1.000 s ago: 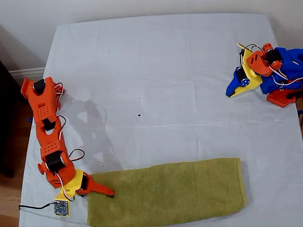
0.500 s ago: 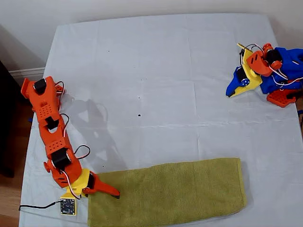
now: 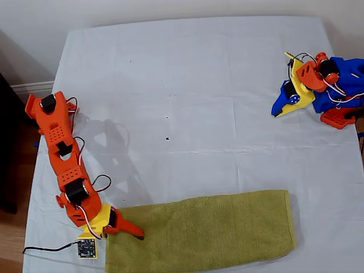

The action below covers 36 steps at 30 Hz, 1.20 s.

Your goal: Fold the towel.

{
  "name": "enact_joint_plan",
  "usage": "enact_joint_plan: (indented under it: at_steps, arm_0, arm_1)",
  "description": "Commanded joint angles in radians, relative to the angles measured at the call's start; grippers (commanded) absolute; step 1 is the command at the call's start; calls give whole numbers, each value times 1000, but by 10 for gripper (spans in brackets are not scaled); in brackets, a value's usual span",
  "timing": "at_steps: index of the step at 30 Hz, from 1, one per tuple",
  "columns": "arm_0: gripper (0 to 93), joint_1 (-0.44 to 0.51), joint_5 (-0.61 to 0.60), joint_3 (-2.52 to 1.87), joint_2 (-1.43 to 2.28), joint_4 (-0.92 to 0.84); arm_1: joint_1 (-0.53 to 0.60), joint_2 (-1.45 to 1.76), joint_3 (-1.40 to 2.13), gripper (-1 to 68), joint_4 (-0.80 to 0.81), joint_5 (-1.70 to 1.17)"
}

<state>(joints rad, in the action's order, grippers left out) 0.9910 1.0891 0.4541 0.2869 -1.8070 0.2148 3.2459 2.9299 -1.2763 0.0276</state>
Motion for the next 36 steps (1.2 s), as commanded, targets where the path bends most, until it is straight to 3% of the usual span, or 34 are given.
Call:
enact_joint_plan:
  at_steps: [1, 4, 7, 11, 19, 29, 36]
  arm_0:
    - [560, -18, 11, 32, 15, 6]
    - [522, -25, 8, 32, 12, 2]
    - [418, -34, 3, 32, 12, -2]
    - [168, -51, 9, 32, 6, -8]
    - [120, -54, 46, 34, -15, -23]
    - [27, -63, 8, 34, 26, -20]
    - [3, -74, -41, 34, 130, -144]
  arm_1:
    - [-11, 215, 104, 1, -5, 3]
    - [-11, 215, 104, 1, -5, 3]
    - [-11, 215, 104, 1, -5, 3]
    - [-11, 215, 104, 1, -5, 3]
    - [-11, 215, 104, 1, -5, 3]
    - [-11, 215, 104, 1, -5, 3]
    - [-11, 215, 104, 1, -5, 3]
